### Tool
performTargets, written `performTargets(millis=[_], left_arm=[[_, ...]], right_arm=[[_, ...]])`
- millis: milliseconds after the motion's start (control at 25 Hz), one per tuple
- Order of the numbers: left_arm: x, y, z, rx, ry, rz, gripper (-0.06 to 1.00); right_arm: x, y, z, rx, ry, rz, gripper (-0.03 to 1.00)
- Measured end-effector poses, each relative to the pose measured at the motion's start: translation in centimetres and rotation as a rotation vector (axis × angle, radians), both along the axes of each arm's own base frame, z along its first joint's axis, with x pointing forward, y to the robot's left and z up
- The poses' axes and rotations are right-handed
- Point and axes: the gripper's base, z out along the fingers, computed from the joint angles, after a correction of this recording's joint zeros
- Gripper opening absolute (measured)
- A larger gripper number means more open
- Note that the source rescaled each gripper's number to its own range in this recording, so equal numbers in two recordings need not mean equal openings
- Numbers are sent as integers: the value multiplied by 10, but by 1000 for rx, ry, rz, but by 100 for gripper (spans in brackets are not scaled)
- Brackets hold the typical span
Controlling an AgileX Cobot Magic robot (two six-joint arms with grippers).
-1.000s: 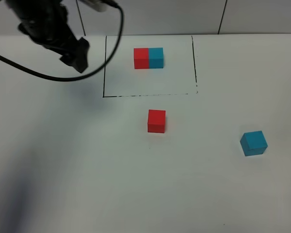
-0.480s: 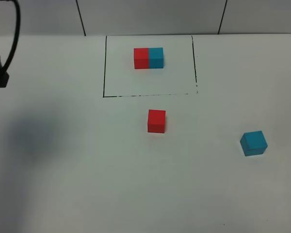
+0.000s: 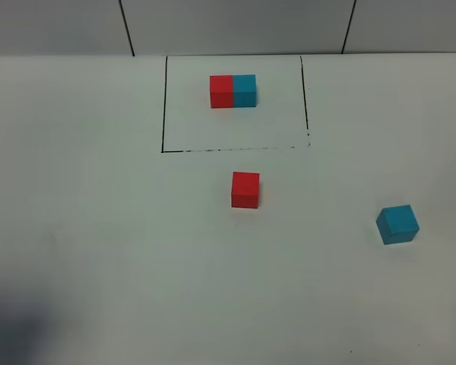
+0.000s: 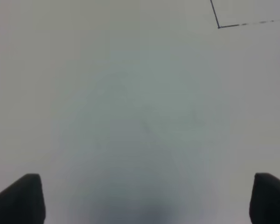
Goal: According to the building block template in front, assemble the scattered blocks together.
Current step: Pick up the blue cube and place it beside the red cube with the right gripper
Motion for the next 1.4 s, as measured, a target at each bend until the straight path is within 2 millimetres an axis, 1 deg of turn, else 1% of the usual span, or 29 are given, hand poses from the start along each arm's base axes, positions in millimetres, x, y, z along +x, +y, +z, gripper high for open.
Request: performTargets(millis=[80, 200, 360, 480, 720, 880, 1120, 1240, 1400], left_arm=[[-19, 1, -10, -5, -42, 1, 87], [-38, 3, -24, -11, -90, 3, 86], [-57, 4, -41, -17, -141, 2, 85], [-65, 4, -52, -25, -157, 0, 84], [-75, 3, -67, -42, -179, -7, 83], [-85, 4, -68, -43, -244, -13, 82], [-86, 4, -68, -40, -250, -16, 80], [-86, 4, -68, -39, -250, -16, 76], [-86, 4, -68, -37, -251, -15, 67]], right_arm=[[0, 0, 0, 0, 0, 0, 61], [0, 0, 0, 1, 0, 1, 61], [0, 0, 0, 1, 0, 1, 61], [0, 0, 0, 1, 0, 1, 61], [0, 0, 0, 1, 0, 1, 61], [0, 0, 0, 2, 0, 1, 61], [0, 0, 0, 2, 0, 1, 61], [0, 0, 0, 2, 0, 1, 61], [0, 0, 0, 2, 0, 1, 61]])
